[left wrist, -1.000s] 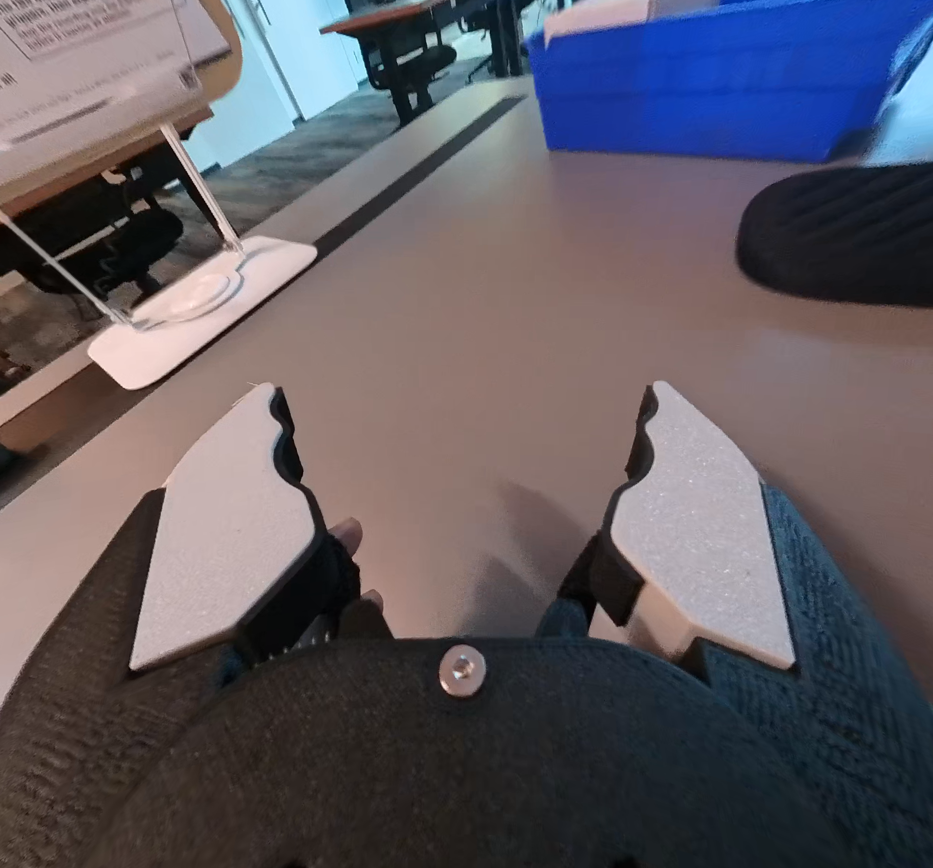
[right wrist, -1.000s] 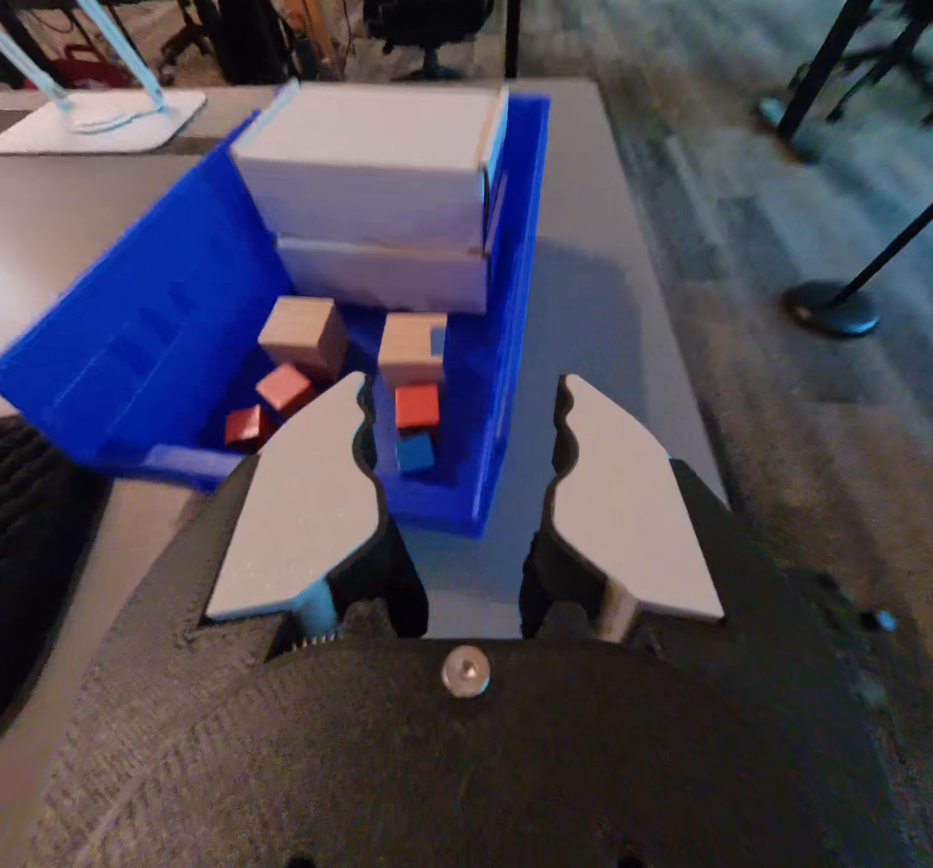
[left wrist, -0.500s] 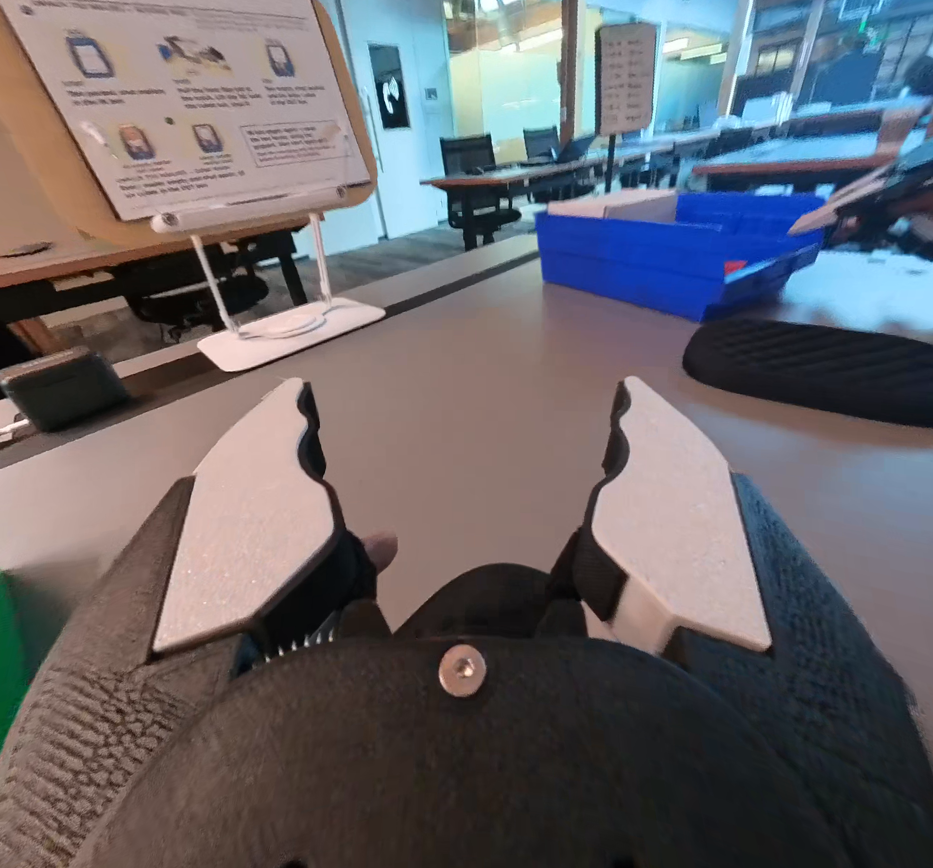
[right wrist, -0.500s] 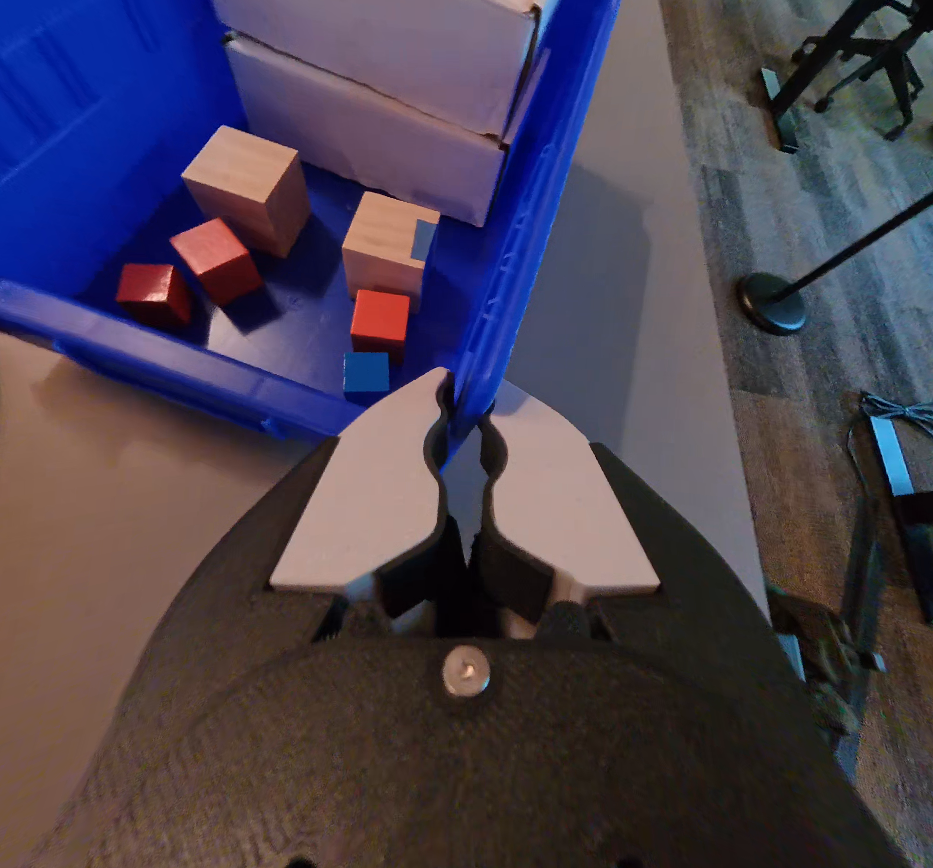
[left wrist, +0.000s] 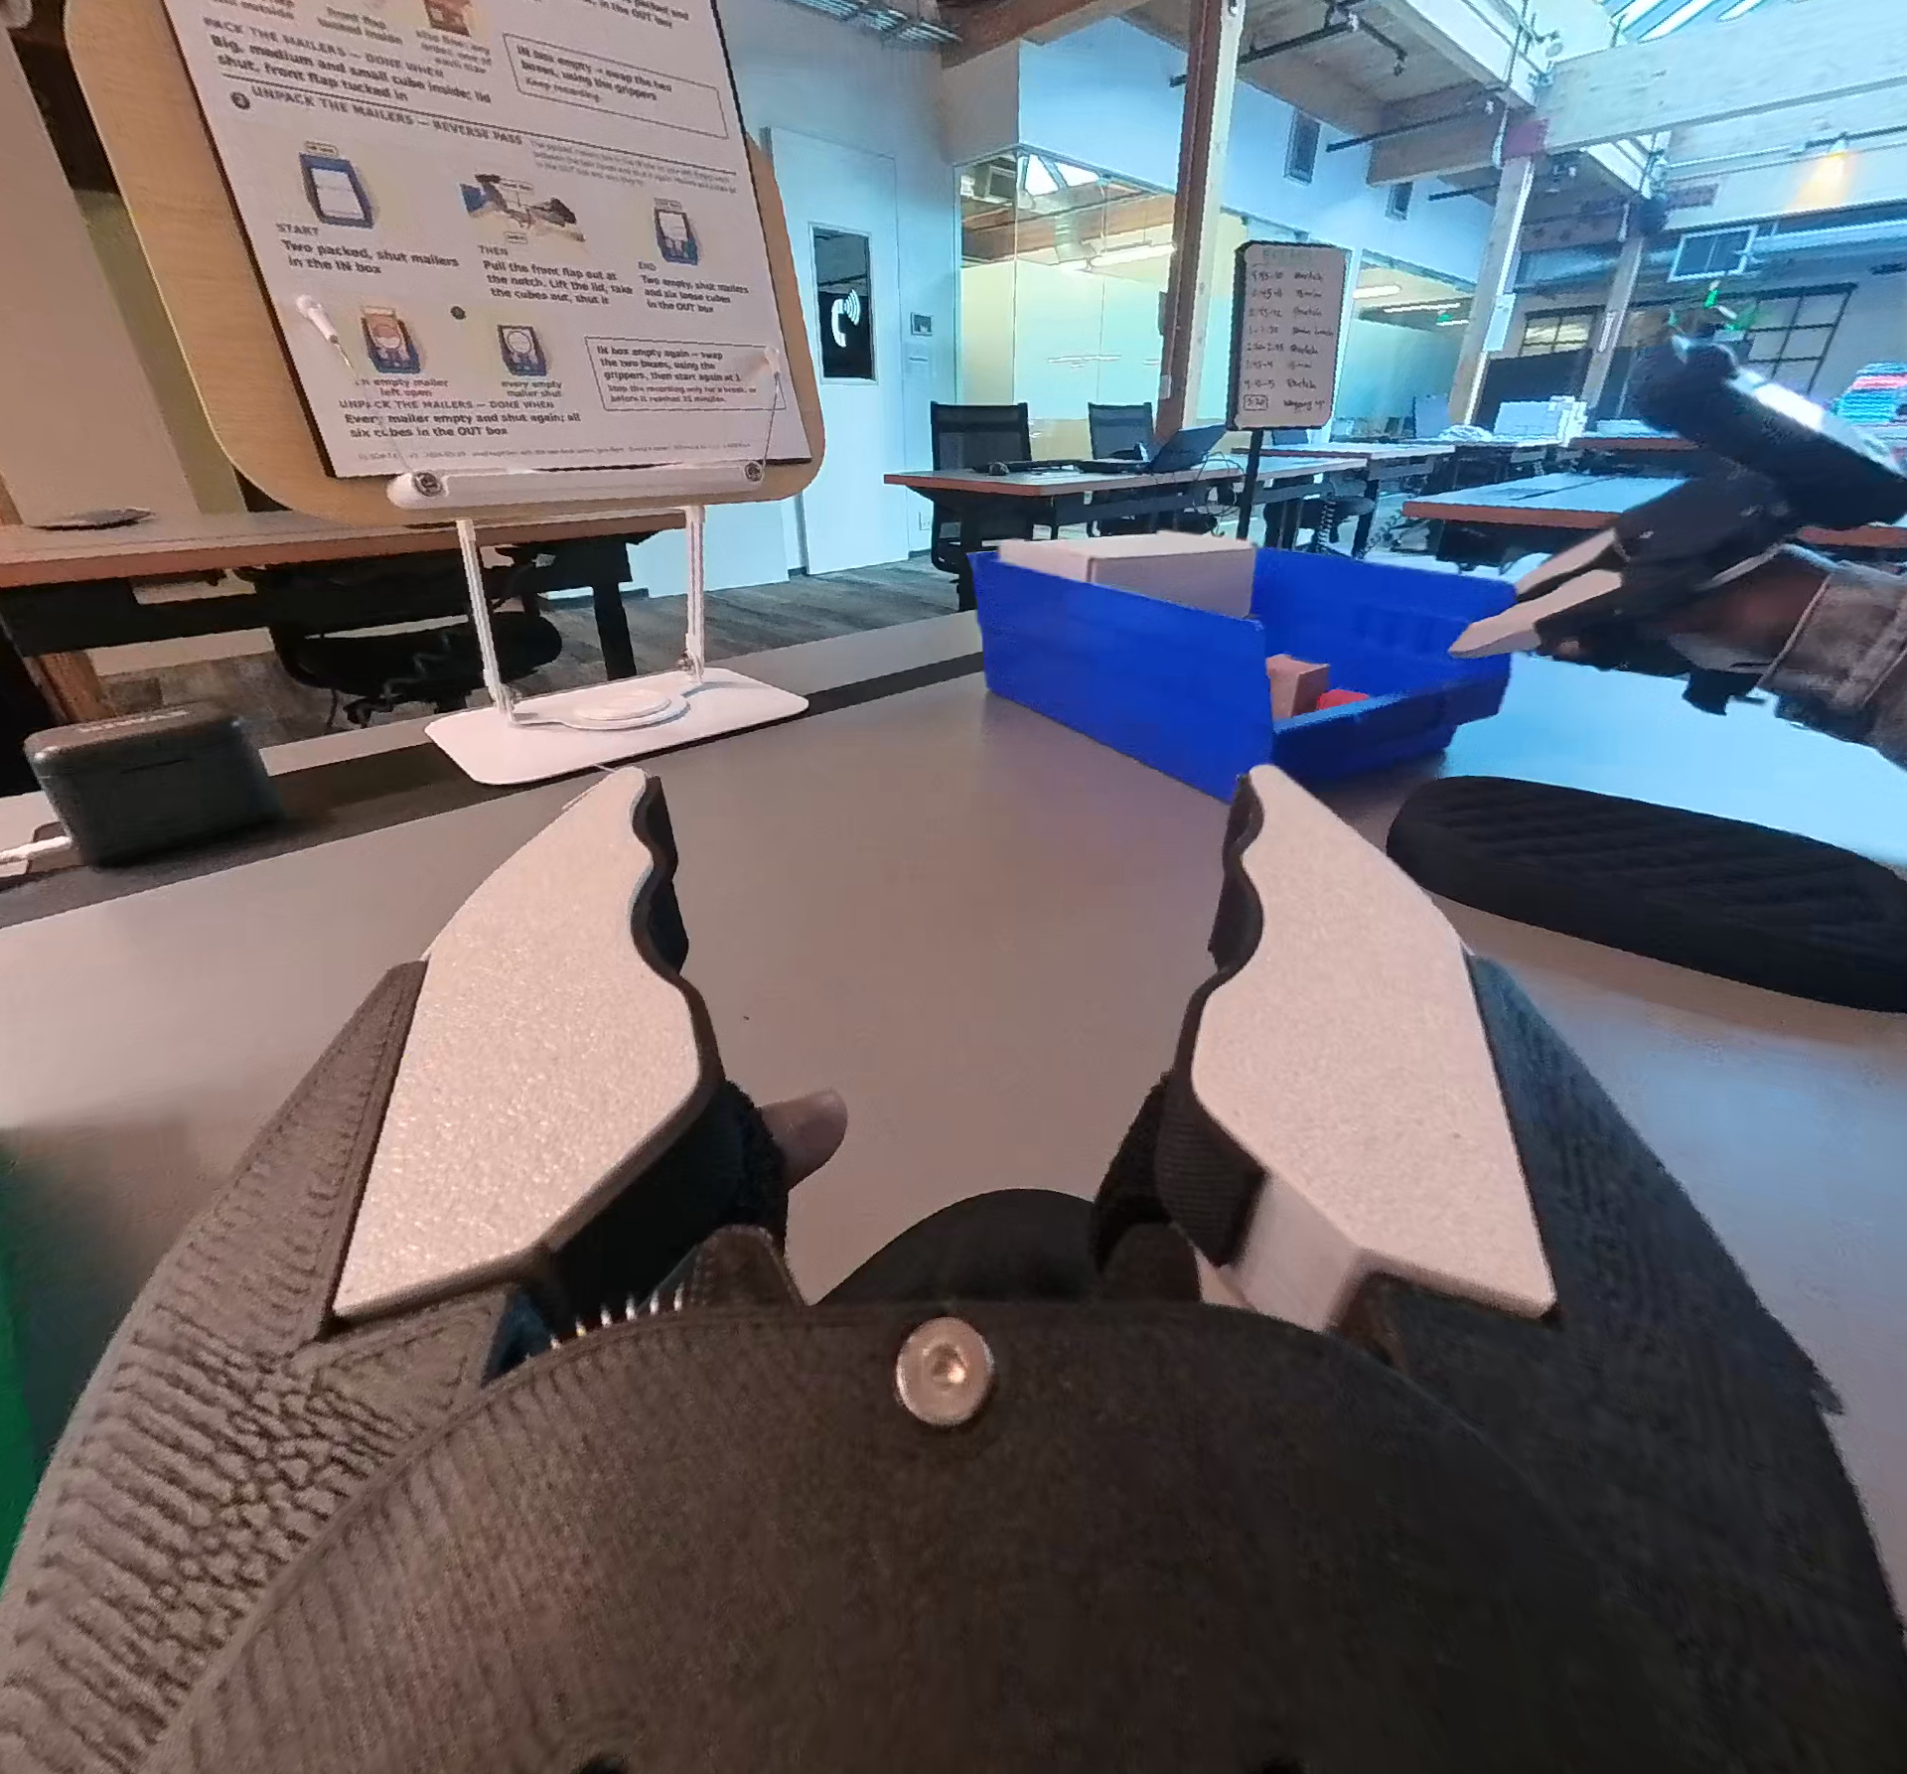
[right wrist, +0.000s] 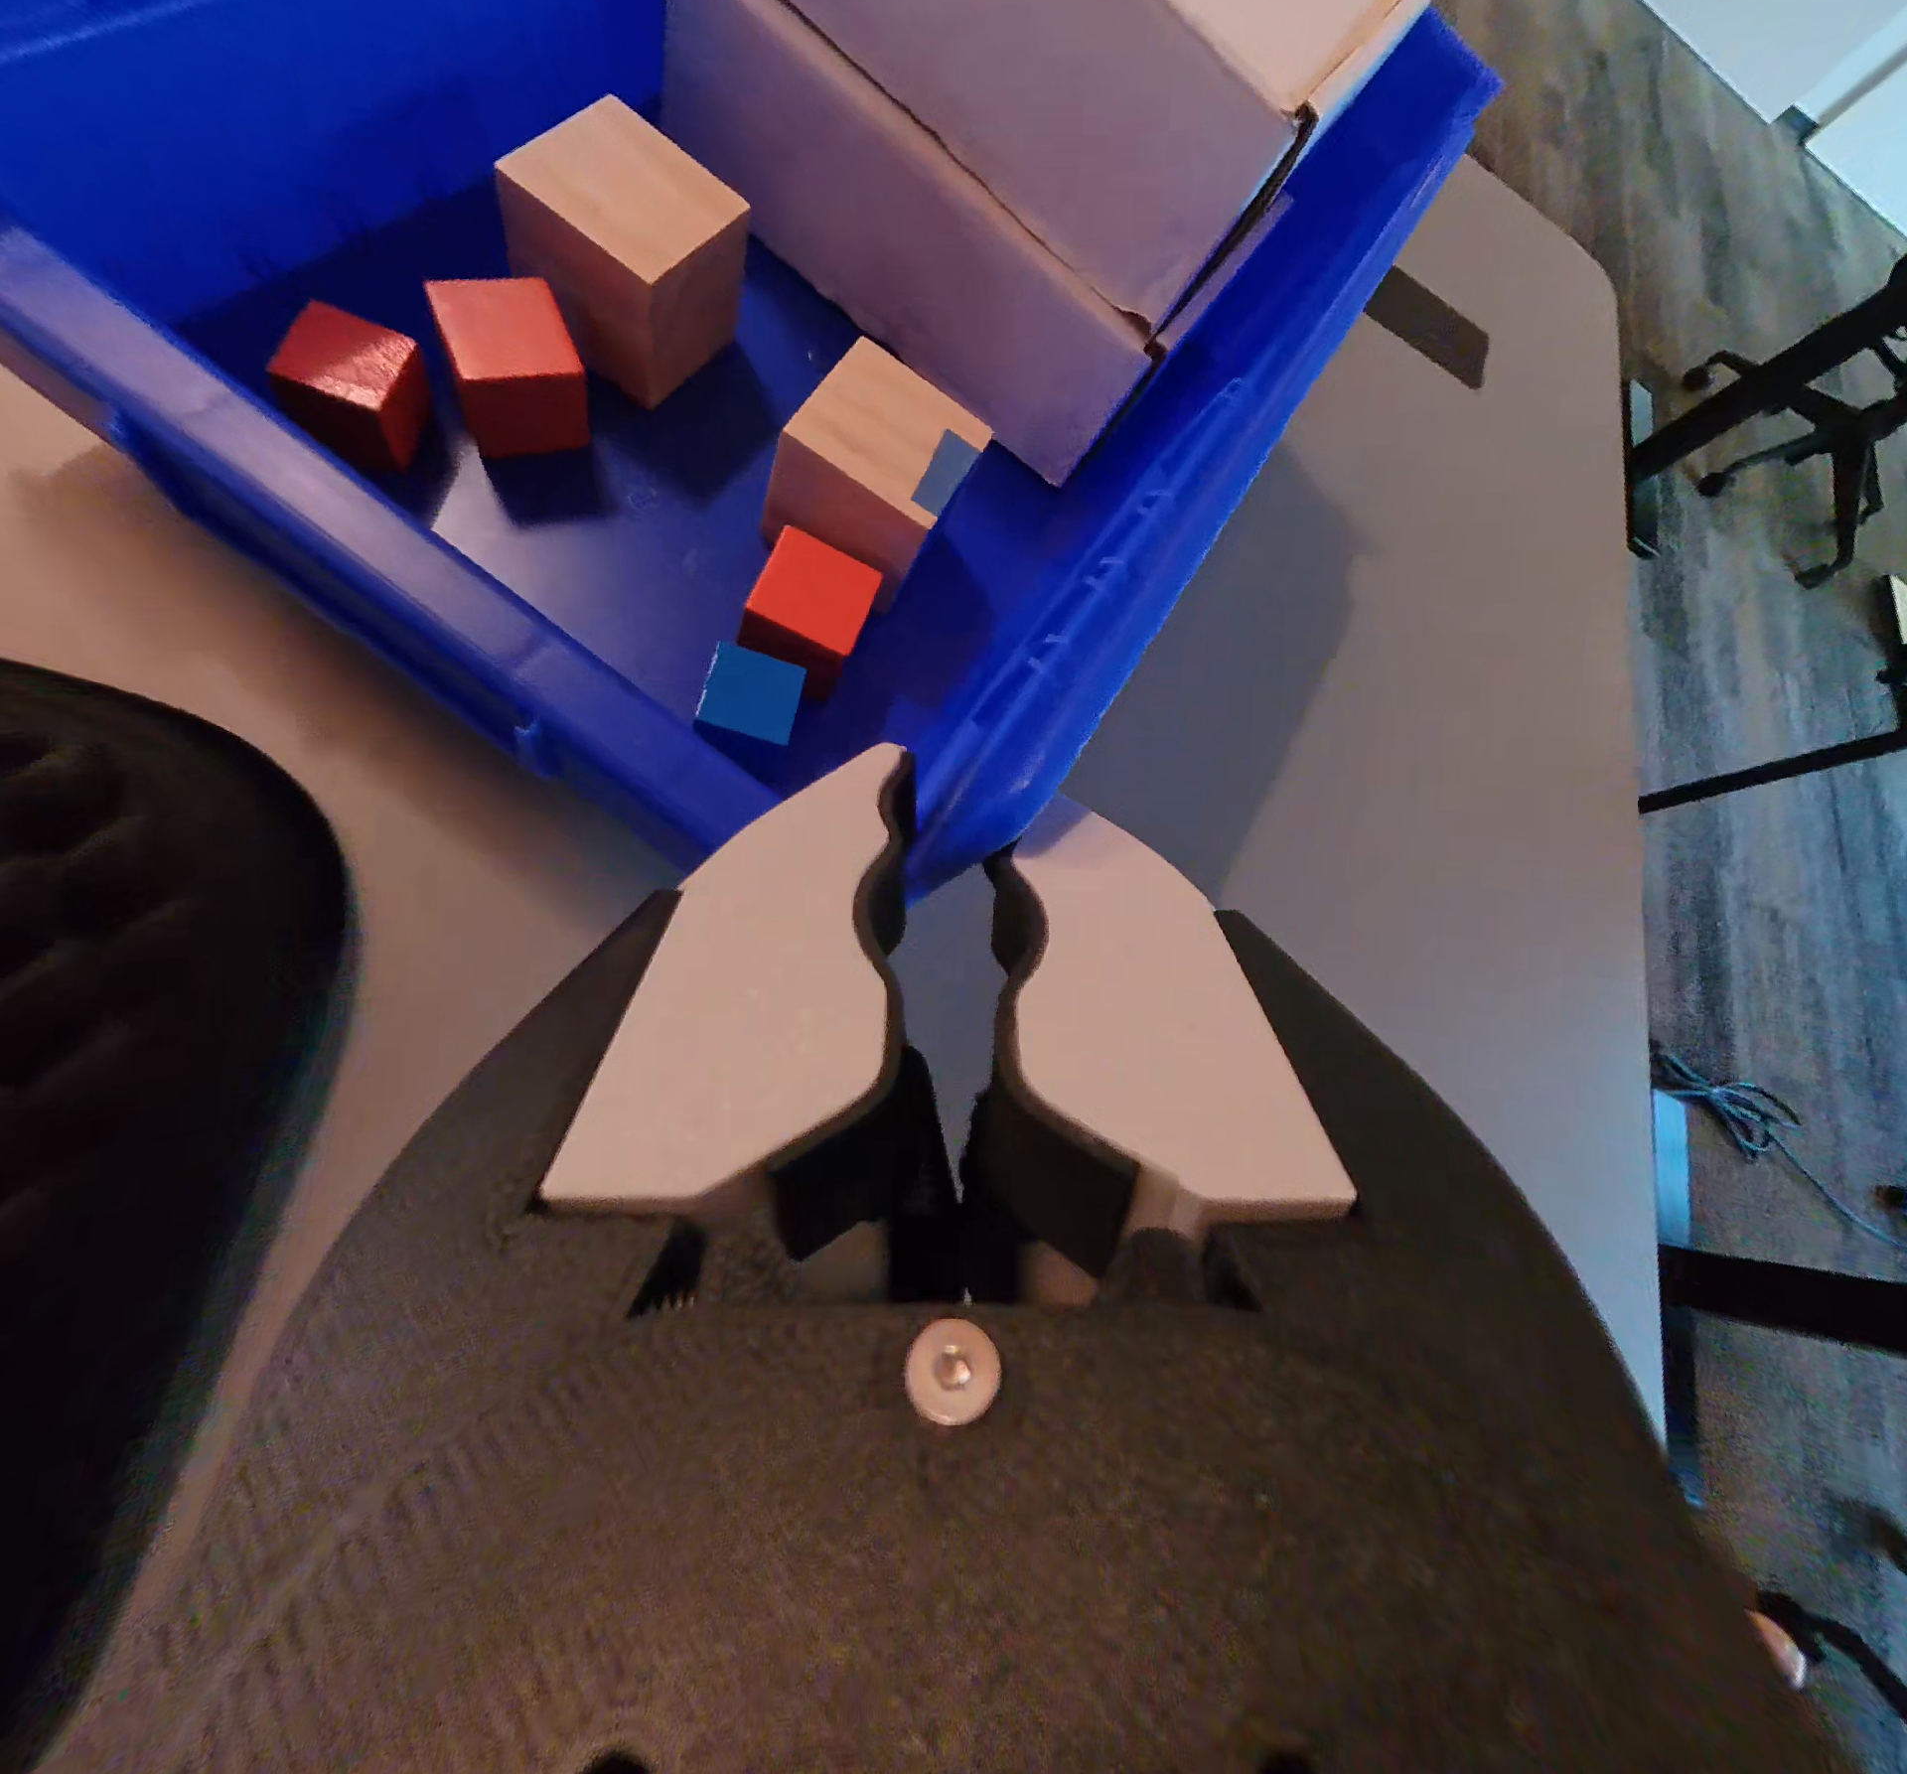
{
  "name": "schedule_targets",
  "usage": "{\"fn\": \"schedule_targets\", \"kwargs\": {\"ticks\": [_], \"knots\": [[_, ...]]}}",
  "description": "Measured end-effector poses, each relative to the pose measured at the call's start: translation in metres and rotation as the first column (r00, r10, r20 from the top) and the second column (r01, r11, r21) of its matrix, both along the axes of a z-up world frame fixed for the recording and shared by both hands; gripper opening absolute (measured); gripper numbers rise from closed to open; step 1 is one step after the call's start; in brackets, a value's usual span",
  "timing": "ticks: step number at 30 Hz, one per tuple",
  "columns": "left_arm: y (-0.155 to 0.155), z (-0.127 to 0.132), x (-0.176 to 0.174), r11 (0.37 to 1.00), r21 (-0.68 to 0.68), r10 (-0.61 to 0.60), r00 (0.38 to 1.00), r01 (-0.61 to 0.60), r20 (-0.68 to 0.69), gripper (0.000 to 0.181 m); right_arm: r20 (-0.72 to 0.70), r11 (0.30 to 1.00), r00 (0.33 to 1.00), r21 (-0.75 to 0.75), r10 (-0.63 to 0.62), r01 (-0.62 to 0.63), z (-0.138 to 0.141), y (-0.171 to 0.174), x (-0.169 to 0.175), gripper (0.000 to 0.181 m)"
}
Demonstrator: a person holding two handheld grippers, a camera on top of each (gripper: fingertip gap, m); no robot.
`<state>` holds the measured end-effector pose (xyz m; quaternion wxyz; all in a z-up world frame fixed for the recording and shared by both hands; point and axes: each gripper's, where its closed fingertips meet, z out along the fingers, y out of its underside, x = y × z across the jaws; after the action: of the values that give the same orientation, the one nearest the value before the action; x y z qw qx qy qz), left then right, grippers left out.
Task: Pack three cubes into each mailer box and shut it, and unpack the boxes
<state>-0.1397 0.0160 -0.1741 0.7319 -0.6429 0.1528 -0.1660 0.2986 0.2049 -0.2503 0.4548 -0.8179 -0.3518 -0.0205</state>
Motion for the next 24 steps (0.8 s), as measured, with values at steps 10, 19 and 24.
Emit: {"fn": "schedule_targets", "kwargs": {"ticks": [10, 19, 24], "knots": [[0.001, 0.001, -0.006, 1.000, -0.005, 0.014, 0.999, -0.014, 0.044, 0.100, 0.023, 0.988, 0.988, 0.002, 0.151, -0.151, 0.001, -0.013, -0.088, 0.014], [0.003, -0.001, -0.007, 1.000, -0.015, 0.027, 0.999, -0.027, 0.047, 0.097, 0.030, 0.962, 0.961, 0.009, 0.274, -0.274, 0.001, -0.029, -0.180, 0.014], [0.006, -0.004, -0.008, 0.998, -0.030, 0.052, 0.998, -0.052, 0.026, 0.094, 0.006, 0.941, 0.941, 0.024, 0.338, -0.338, 0.002, -0.040, -0.228, 0.015]]}}
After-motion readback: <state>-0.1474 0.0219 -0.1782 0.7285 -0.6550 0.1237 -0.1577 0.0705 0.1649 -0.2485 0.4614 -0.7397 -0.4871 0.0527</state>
